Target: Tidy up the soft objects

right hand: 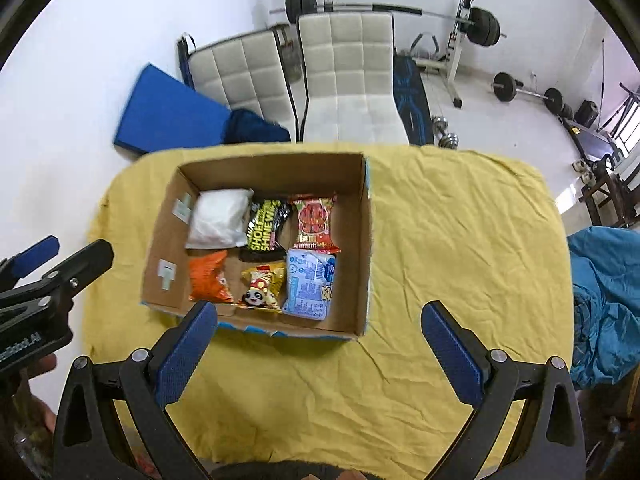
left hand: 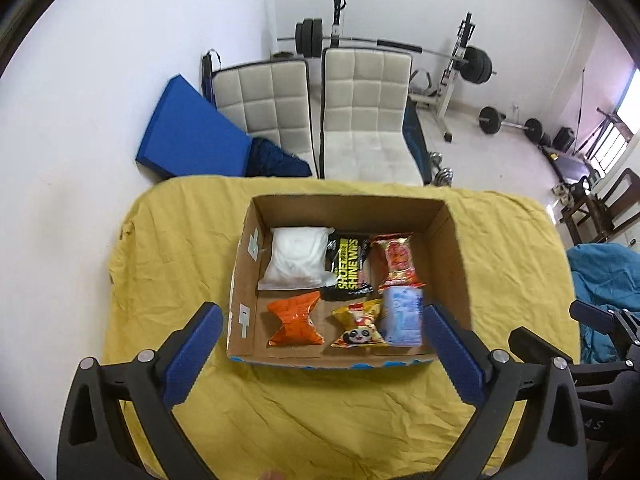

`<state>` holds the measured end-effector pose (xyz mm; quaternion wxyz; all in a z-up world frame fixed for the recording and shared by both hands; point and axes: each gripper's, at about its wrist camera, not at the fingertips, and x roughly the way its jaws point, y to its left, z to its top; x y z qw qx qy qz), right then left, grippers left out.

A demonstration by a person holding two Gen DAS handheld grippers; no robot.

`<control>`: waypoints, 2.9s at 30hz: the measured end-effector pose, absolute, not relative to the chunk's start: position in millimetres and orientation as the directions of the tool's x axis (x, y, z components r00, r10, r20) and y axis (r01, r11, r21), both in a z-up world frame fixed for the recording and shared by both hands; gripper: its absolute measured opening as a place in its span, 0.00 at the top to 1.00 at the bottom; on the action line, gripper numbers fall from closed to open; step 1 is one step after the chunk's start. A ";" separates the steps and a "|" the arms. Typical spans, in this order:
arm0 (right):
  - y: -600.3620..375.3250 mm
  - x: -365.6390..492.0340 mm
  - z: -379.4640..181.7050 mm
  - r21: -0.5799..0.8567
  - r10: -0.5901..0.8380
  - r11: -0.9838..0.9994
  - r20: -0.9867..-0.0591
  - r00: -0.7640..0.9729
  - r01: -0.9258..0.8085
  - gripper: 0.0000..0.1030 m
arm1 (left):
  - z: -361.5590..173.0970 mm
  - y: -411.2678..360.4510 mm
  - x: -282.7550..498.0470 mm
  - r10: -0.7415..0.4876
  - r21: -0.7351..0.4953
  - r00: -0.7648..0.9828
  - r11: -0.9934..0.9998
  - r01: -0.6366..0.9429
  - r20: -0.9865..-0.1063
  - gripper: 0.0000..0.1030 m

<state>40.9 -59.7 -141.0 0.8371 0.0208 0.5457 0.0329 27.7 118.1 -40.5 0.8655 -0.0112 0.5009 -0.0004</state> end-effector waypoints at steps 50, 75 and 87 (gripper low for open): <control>-87.2 -49.1 -21.8 0.045 0.046 0.999 -0.844 0.534 -0.015 0.00 | 48.7 107.9 -64.9 0.004 -0.042 0.566 0.997 -0.068 -0.824 0.00; -86.9 -50.4 -18.7 0.039 0.043 0.999 -0.843 0.536 -0.018 0.00 | 38.7 108.6 -67.1 0.033 -0.014 0.542 0.997 -0.082 -0.840 0.00; -86.1 -53.0 -22.5 0.041 0.043 0.999 -0.850 0.524 -0.017 0.00 | 34.3 107.5 -66.9 0.041 -0.003 0.536 0.997 -0.080 -0.843 0.00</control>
